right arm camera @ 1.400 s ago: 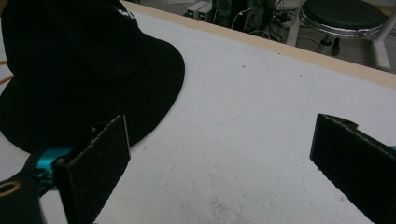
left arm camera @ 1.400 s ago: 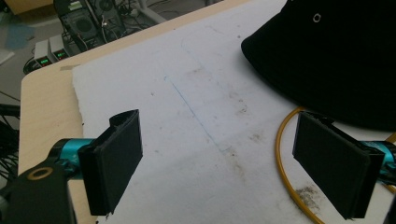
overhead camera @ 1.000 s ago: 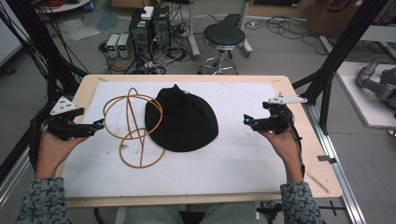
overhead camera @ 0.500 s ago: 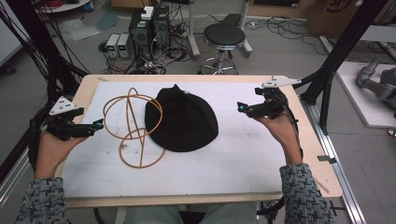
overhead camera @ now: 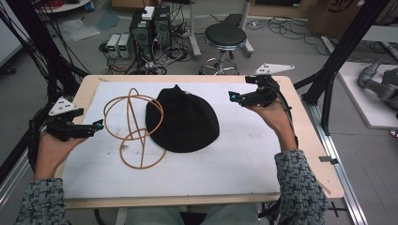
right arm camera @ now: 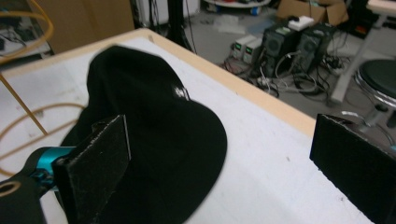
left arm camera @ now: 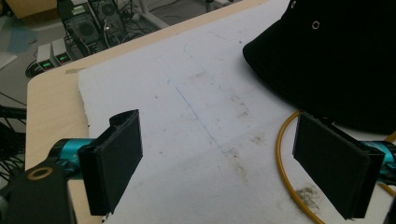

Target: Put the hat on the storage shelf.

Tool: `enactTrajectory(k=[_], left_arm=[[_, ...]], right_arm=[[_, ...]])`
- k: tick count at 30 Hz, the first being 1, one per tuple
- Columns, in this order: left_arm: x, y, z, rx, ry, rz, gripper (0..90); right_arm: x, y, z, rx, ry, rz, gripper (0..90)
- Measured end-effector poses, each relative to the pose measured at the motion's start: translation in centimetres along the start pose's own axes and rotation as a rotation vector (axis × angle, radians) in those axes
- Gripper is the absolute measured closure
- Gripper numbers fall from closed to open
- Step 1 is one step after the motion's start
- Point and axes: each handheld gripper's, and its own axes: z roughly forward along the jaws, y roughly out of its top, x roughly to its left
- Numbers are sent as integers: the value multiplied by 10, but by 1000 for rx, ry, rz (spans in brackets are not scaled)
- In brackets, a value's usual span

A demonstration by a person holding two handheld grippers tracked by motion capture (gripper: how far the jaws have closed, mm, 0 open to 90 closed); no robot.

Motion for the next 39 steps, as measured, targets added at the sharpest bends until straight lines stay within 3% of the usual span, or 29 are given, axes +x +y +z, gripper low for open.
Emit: enactTrajectory(k=[8, 16, 24, 39], left_arm=[[1, 0, 0, 1, -1, 2, 162], [1, 1, -1, -6, -4, 3, 162], [1, 1, -2, -7, -5, 3, 162], [2, 0, -1, 0, -7, 5, 162]], right_arm=[[9, 24, 23, -4, 32, -44, 46], [24, 45, 46, -43, 85, -50, 46], [39, 49, 72, -60, 120, -48, 46], [54, 46, 102, -68, 152, -35, 52]])
